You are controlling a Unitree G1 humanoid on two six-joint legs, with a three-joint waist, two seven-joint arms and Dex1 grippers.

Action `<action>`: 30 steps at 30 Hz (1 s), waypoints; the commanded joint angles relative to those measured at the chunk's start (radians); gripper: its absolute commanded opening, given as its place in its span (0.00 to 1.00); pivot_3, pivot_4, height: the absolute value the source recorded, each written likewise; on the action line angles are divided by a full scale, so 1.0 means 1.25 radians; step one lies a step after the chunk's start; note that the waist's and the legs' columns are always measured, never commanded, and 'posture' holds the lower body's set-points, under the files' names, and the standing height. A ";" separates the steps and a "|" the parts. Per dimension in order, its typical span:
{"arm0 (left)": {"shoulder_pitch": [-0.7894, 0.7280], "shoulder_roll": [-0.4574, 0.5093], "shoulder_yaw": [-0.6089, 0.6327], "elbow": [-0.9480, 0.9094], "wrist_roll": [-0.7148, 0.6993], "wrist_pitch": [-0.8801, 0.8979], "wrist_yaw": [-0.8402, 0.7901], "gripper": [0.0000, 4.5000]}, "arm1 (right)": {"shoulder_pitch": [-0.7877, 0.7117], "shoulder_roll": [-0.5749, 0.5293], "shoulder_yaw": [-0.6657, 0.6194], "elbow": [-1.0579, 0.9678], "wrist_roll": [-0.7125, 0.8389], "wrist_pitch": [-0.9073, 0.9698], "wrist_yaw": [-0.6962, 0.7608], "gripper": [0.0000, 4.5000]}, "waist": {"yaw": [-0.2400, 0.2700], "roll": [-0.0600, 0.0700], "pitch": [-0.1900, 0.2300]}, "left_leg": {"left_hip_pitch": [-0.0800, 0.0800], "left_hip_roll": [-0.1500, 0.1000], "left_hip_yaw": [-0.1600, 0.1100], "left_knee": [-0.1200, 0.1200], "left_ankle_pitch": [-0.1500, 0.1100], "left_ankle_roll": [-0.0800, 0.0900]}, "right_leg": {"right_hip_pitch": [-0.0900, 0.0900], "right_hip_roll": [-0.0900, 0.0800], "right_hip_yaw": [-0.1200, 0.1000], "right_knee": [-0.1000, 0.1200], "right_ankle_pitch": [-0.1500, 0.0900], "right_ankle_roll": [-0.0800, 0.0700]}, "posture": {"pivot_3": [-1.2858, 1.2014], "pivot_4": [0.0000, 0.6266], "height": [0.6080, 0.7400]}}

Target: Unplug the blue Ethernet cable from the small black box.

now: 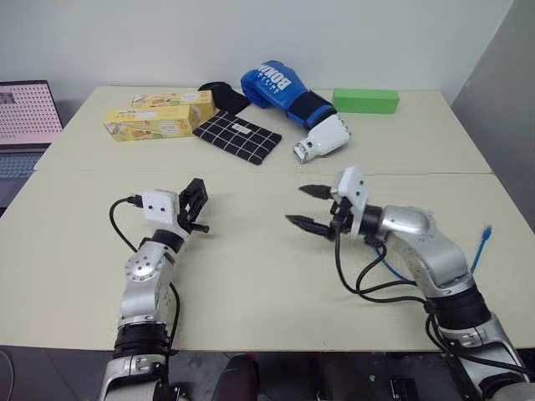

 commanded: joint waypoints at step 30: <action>0.227 0.110 0.033 -0.387 -0.061 0.368 0.018 0.94 | 0.078 -0.080 -0.067 -0.117 0.030 0.120 0.027 0.82 | -0.002 0.000 0.000 | 0.000 0.001 -0.001 0.000 0.000 0.000 | 0.000 0.000 0.000 0.001 0.000 0.000 | 0.52 0.24 1.00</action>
